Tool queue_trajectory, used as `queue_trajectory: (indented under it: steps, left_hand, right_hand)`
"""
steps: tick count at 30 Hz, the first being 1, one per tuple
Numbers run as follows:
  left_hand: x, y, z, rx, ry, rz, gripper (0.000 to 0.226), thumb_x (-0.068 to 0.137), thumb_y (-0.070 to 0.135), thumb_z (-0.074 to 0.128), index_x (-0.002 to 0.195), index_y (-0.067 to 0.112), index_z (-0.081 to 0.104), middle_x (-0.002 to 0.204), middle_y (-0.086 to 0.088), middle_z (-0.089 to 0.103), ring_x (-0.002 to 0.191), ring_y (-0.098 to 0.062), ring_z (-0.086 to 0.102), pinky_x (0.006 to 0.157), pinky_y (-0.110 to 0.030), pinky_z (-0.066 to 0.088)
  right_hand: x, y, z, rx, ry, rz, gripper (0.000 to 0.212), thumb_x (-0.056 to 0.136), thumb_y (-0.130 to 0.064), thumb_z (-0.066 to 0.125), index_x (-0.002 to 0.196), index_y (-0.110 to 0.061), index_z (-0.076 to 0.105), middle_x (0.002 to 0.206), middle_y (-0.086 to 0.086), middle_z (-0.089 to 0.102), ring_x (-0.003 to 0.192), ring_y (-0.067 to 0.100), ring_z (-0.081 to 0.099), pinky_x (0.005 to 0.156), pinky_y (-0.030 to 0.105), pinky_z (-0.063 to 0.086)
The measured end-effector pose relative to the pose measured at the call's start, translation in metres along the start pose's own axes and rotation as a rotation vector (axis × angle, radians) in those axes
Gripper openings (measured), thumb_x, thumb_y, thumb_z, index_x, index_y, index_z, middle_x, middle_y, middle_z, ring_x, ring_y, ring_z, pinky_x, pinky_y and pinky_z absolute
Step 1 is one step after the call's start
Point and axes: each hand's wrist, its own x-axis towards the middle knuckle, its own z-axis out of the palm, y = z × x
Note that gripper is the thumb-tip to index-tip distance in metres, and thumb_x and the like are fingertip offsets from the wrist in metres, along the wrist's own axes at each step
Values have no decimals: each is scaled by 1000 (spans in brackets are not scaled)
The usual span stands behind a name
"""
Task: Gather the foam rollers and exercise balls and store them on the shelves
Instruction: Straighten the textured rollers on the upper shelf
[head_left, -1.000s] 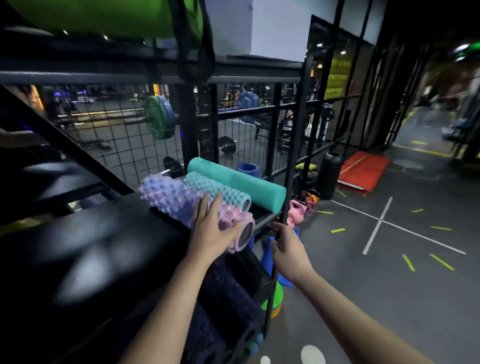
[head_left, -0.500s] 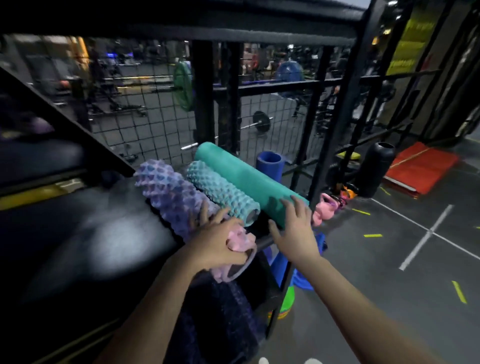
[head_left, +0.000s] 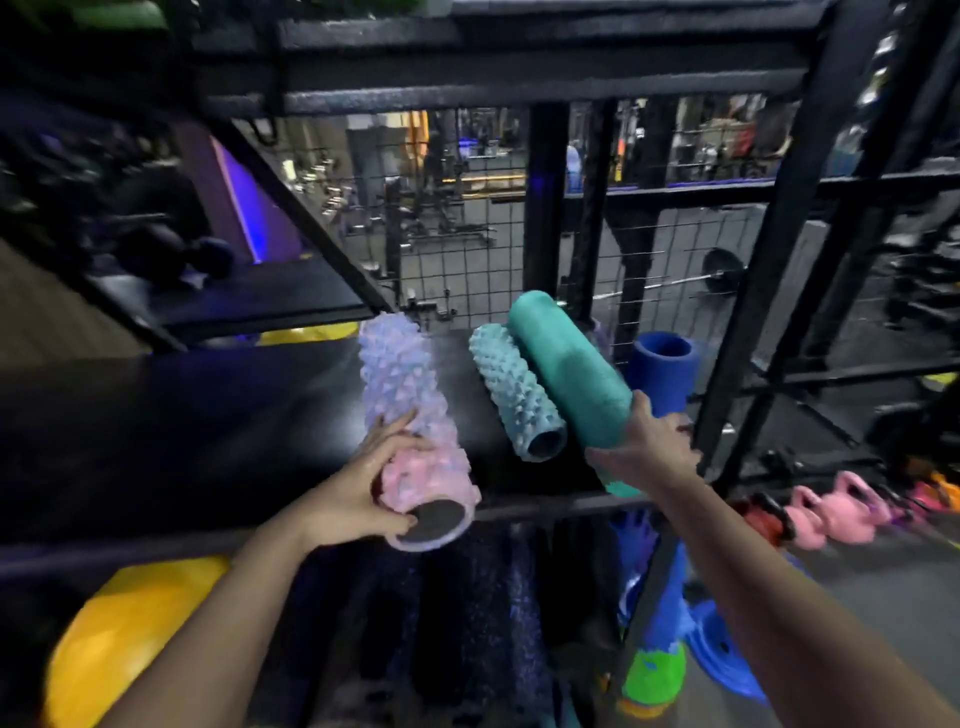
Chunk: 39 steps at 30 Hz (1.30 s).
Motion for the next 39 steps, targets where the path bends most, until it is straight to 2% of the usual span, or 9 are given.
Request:
queue_trajectory:
  steps: [4,8,10,15,21,26,31,35,39]
  left_hand:
    - [-13,25,0,-205,119,-153,51,77,51,81,120,33,61,161,25,20,137,23,24,107,-8,31]
    - [2,48,14,-179,470,-343,66,77,83,55,105,24,64,110,11,64,96,-5,64,85,-30,51]
    - [16,54,18,-102,591,-452,61,82,75,58,101,17,56,103,1,54,94,-19,61,86,-37,51]
    - [33,51,17,52,474,-739,120,58,76,73,150,20,19,135,-11,28,132,-40,38,106,-46,42]
    - [28,29,4,-48,395,-654,113,65,55,72,159,38,11,169,1,-6,153,-29,17,117,-45,33]
    - [1,-8,-15,-290,338,-591,102,84,48,74,160,38,7,167,4,1,151,-24,21,118,-44,33]
    - [-8,-30,-18,-402,371,-569,114,61,67,72,156,49,11,169,6,7,152,-21,22,119,-47,33]
    - [-4,-31,-12,-420,412,-526,115,58,66,72,155,50,11,167,2,17,145,-23,37,113,-46,42]
    - [-4,-26,-10,-382,409,-506,115,62,62,74,157,46,11,165,-1,21,143,-25,40,109,-37,43]
  right_hand:
    - [0,8,-10,364,10,29,105,45,-71,66,134,-26,35,125,19,50,107,42,60,97,51,52]
    - [-14,-5,-21,602,37,-90,102,60,-68,73,144,-28,30,129,15,48,105,39,60,93,51,55]
    - [-27,-22,-24,697,12,-165,105,56,-73,70,145,-31,30,126,7,55,104,31,64,89,49,58]
    - [-63,-72,-4,709,-114,-327,110,53,-79,70,145,-39,24,126,3,60,102,28,68,87,48,59]
    - [-89,-108,33,597,-272,-284,96,60,-75,65,143,-38,33,127,2,56,99,27,65,86,44,58]
    - [-88,-116,48,425,-235,-257,97,76,-72,63,153,-32,21,134,10,40,104,36,62,88,44,57]
    - [-105,-134,67,119,-256,-274,104,78,-85,44,157,-26,9,147,18,31,121,43,55,94,47,50]
    - [-78,-145,48,5,-268,-306,101,83,-89,21,150,-16,31,152,22,32,138,44,36,110,58,36]
    - [-14,-132,24,26,5,-275,88,86,-72,54,151,-17,30,150,22,36,139,41,31,114,56,35]
